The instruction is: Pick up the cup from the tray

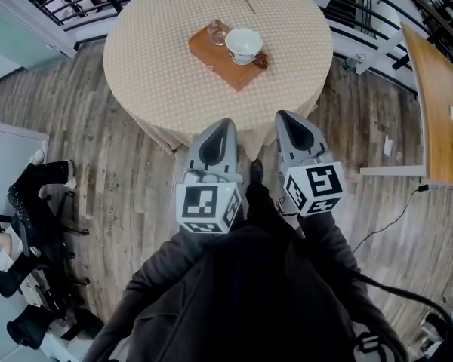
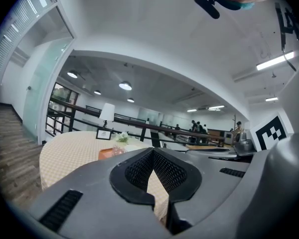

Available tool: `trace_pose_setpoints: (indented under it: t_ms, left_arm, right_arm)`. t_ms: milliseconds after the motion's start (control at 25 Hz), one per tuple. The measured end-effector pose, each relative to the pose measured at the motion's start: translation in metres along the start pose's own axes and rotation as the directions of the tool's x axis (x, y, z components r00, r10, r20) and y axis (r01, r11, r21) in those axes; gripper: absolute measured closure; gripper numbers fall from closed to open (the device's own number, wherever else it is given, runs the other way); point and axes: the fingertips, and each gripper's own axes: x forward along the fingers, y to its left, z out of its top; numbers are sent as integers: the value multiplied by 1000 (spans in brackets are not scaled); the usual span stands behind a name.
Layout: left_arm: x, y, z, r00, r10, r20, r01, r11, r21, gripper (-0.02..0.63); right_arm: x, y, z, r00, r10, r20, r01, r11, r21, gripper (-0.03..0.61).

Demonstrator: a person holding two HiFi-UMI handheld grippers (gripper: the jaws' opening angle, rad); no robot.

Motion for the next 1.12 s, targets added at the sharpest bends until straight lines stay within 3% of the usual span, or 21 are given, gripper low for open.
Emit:
trace_pose_setpoints:
  t_ms: [440, 800, 1120]
  left_arm:
    - [88, 20, -1, 997, 59, -48, -59, 998, 9, 607]
    - [157, 27, 23, 992, 119, -33, -117, 991, 59, 607]
    - [186, 37, 33, 981, 192, -26, -190, 979, 68, 607]
  right_arm:
    - [65, -62, -13, 999, 39, -12, -38, 998, 56, 571]
    - [126, -99, -2, 989, 150, -4, -150, 988, 49, 571]
    - [162, -118, 0, 969, 246, -3, -246, 968, 50, 569]
